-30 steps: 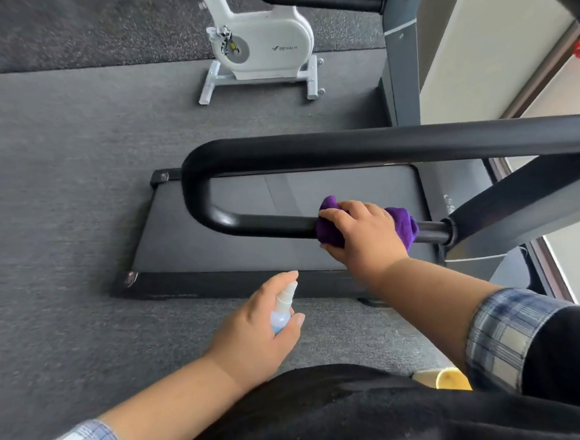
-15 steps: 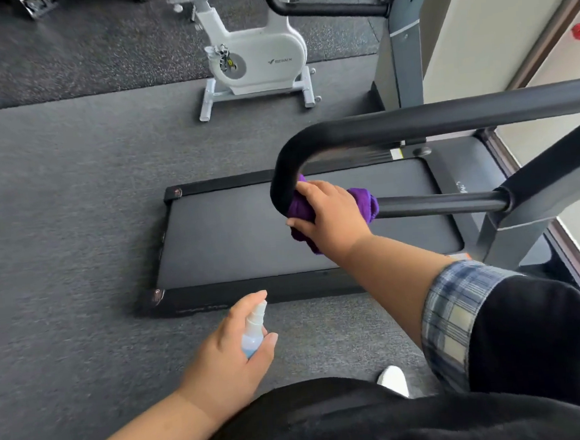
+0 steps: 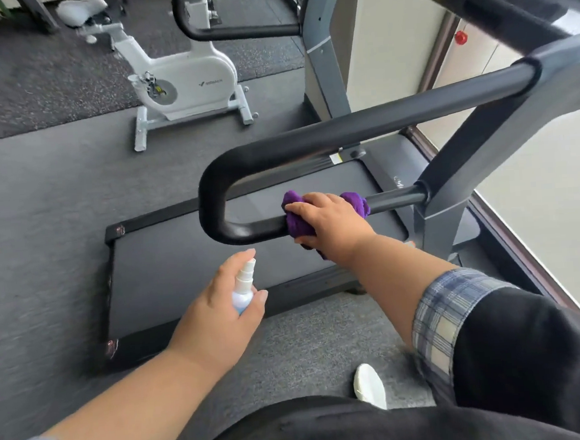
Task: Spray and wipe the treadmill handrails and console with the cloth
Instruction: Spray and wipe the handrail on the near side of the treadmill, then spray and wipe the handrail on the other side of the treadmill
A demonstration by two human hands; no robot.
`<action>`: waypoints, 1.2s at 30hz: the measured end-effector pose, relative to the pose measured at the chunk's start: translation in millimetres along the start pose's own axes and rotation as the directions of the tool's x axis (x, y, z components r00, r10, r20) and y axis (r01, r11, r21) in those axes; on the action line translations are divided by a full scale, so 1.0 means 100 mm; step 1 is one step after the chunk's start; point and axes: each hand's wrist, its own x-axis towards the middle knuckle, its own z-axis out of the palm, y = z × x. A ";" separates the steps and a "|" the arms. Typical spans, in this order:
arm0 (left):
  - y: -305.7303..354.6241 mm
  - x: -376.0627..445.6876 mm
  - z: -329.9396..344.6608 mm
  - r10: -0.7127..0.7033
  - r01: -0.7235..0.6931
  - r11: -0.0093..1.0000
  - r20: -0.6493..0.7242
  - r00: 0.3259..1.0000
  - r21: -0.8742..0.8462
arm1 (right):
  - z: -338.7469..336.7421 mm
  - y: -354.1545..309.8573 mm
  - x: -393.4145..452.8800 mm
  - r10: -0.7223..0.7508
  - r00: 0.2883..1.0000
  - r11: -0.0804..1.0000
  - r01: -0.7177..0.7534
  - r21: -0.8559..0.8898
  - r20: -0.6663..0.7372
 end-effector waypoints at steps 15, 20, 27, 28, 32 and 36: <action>0.49 0.10 0.59 -0.240 0.226 0.968 -0.140 0.961 -0.108 | -0.09 0.84 -0.43 0.107 0.981 0.955 -0.057 0.291 -0.160; 0.37 -0.21 0.43 -0.357 0.328 0.933 -0.254 0.899 -0.152 | 0.02 -0.11 -0.27 0.010 0.999 0.783 0.013 0.622 -0.034; -0.06 -0.88 -0.16 -0.490 0.435 0.870 -0.306 0.816 -0.233 | 0.10 -1.30 -0.38 -0.062 0.973 0.470 -0.169 0.866 0.223; -0.17 -0.99 -0.26 -0.502 0.448 0.864 -0.315 0.806 -0.230 | 0.15 -1.47 -0.34 -0.076 0.968 0.460 -0.179 0.870 0.240; -0.71 -1.54 -0.78 -0.513 0.468 0.858 -0.379 0.770 -0.212 | 0.27 -2.44 -0.11 -0.091 0.960 0.465 -0.194 0.864 0.265; -1.28 -2.05 -1.44 -0.478 0.456 0.876 -0.417 0.773 -0.160 | 0.35 -3.53 0.06 -0.086 0.960 0.441 -0.203 0.874 0.266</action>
